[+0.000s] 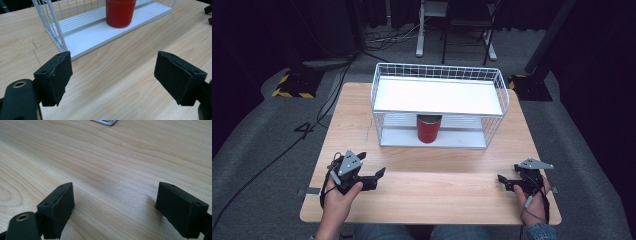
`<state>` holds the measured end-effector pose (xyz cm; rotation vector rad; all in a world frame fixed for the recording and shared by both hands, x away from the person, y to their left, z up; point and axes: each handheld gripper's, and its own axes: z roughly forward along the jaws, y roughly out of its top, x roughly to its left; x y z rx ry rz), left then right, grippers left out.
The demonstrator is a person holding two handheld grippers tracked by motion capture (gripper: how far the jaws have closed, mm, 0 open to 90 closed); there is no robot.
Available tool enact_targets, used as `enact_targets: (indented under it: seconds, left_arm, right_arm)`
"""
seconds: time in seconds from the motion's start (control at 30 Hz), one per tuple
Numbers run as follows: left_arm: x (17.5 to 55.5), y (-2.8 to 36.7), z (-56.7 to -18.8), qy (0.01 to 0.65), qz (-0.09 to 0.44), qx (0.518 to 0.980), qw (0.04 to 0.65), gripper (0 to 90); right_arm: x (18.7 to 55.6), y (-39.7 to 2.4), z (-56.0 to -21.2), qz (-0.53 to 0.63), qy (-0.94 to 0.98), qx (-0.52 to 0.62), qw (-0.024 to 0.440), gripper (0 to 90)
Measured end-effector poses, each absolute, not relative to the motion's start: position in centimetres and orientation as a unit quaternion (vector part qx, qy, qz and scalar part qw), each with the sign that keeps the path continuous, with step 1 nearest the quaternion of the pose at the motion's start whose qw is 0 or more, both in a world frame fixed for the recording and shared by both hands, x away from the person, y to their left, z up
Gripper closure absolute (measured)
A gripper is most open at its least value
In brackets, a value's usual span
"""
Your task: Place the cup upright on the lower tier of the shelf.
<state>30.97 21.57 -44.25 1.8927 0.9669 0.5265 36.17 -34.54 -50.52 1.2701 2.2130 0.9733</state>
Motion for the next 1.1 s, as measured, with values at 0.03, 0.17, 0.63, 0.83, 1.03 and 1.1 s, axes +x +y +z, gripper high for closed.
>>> enact_targets:
  seconds: [0.03, 0.17, 0.63, 0.83, 1.03, 1.1]
  left_arm:
    - [30.9, 21.7, -44.5, 0.399, 0.212, 0.768, 0.454, 15.5]
    - [30.4, 22.7, -45.0, 0.398, 0.195, 0.777, 0.447, 15.5]
    - [30.3, 26.0, -48.5, 0.423, 0.164, 0.804, 0.385, 15.5]
    - [30.6, 26.4, -49.6, 0.435, 0.149, 0.817, 0.348, 15.6]
    - [30.9, 26.3, -50.2, 0.425, 0.149, 0.831, 0.326, 15.1]
    - [30.9, 26.3, -50.4, 0.417, 0.156, 0.832, 0.330, 14.6]
  right_arm:
    - [36.2, -34.5, -50.5, 0.349, 0.793, 0.455, 0.204, 15.3]
    - [36.2, -34.5, -50.5, 0.349, 0.794, 0.453, 0.206, 15.6]
    - [36.1, -34.5, -50.5, 0.349, 0.796, 0.450, 0.204, 15.6]
    - [36.1, -34.5, -50.5, 0.349, 0.796, 0.450, 0.204, 15.6]
    - [36.1, -34.5, -50.5, 0.350, 0.797, 0.448, 0.204, 15.6]
    - [36.1, -34.5, -50.5, 0.350, 0.798, 0.446, 0.204, 15.6]
